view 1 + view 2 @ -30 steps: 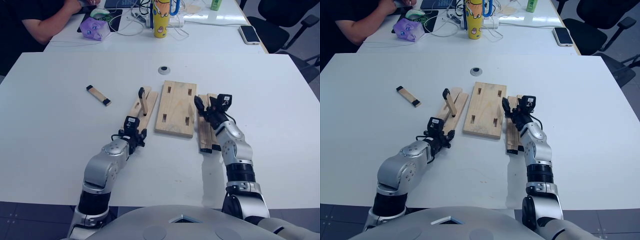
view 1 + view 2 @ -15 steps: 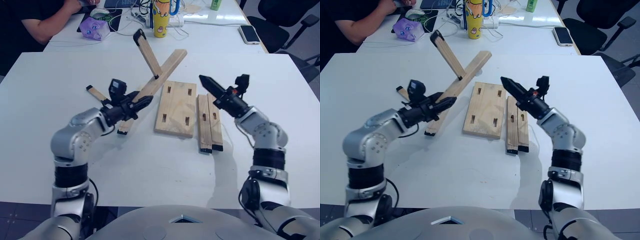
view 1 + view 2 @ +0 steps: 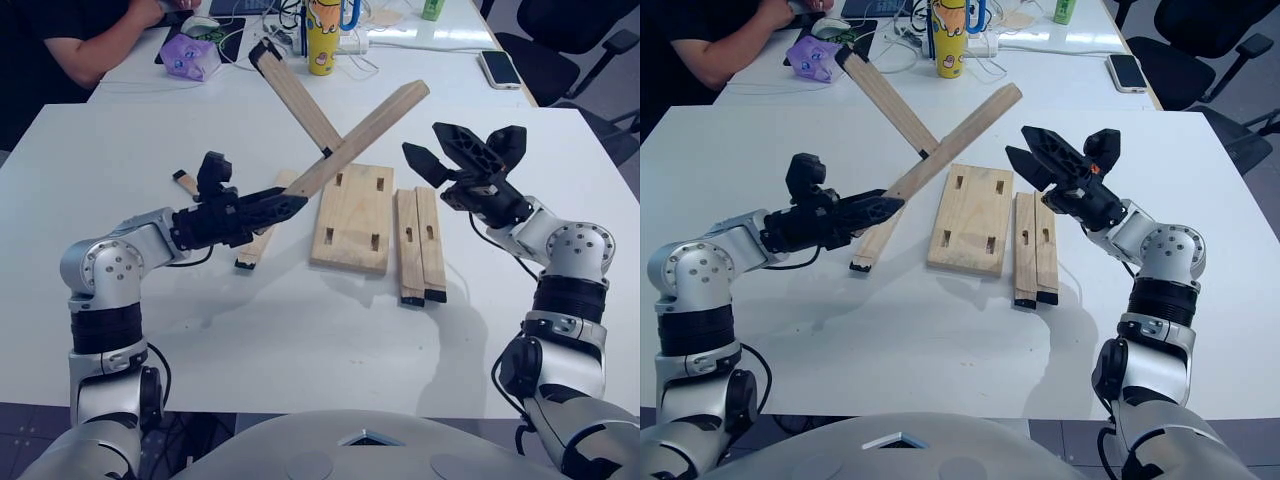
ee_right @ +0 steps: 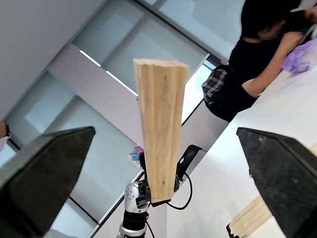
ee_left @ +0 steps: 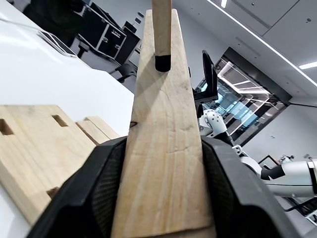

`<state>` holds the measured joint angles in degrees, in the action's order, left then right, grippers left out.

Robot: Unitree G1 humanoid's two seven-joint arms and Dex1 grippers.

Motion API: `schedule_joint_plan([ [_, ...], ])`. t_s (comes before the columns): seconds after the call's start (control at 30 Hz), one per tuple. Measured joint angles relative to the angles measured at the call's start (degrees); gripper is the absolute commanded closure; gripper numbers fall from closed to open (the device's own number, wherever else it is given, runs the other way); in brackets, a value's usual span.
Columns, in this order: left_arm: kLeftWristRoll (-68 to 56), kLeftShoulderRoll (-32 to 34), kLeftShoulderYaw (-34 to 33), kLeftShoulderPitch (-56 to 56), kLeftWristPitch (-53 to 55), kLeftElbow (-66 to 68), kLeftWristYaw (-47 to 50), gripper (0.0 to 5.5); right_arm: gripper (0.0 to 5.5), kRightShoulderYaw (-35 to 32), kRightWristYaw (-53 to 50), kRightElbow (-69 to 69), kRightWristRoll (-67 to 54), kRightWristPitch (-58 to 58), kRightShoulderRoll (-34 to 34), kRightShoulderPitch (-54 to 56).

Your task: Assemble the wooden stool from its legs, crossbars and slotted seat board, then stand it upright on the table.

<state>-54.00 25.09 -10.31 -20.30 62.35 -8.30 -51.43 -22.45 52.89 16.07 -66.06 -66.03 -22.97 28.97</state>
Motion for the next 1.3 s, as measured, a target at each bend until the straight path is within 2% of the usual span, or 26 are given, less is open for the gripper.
schedule_joint_plan([
  [0.17,-1.8,-0.6,2.1,0.6,0.9,-1.3,-0.2,3.44,0.1,3.2,0.6,-0.9,1.2,1.0,1.2,0.0],
  [0.3,-2.2,-0.7,3.4,2.0,1.1,-2.0,-0.2,3.44,0.1,3.2,1.0,-1.0,1.6,1.7,1.4,0.0],
  [0.33,-2.3,-0.7,3.7,2.6,1.2,-2.2,-0.2,3.44,0.38,3.3,1.5,-1.2,1.6,1.9,1.3,0.0],
  [0.4,-2.7,-0.6,4.0,2.8,1.4,-2.3,-0.2,3.44,0.55,3.3,2.4,-1.9,1.4,1.5,1.3,0.0],
  [0.63,-5.1,-0.2,4.0,3.2,3.5,-2.2,-0.3,3.44,1.68,4.4,8.7,-3.7,0.0,-1.6,-1.4,-0.2],
  [1.0,-6.7,0.4,4.7,4.3,4.5,-3.0,-0.5,3.44,3.31,7.3,12.6,-3.7,2.8,-0.2,-3.7,-1.4],
  [1.17,-6.6,0.9,4.8,4.3,4.1,-3.1,-0.5,3.44,3.42,8.7,14.4,-3.7,5.0,1.3,-5.0,-1.5],
  [1.2,-6.6,0.9,4.8,4.3,4.1,-3.1,-0.5,3.07,3.42,8.9,14.6,-3.7,5.0,1.5,-5.2,-1.5],
  [1.3,-6.8,0.7,4.3,4.2,3.3,-2.3,-0.1,2.72,3.43,9.6,15.5,-3.5,5.5,1.6,-5.4,-1.5],
])
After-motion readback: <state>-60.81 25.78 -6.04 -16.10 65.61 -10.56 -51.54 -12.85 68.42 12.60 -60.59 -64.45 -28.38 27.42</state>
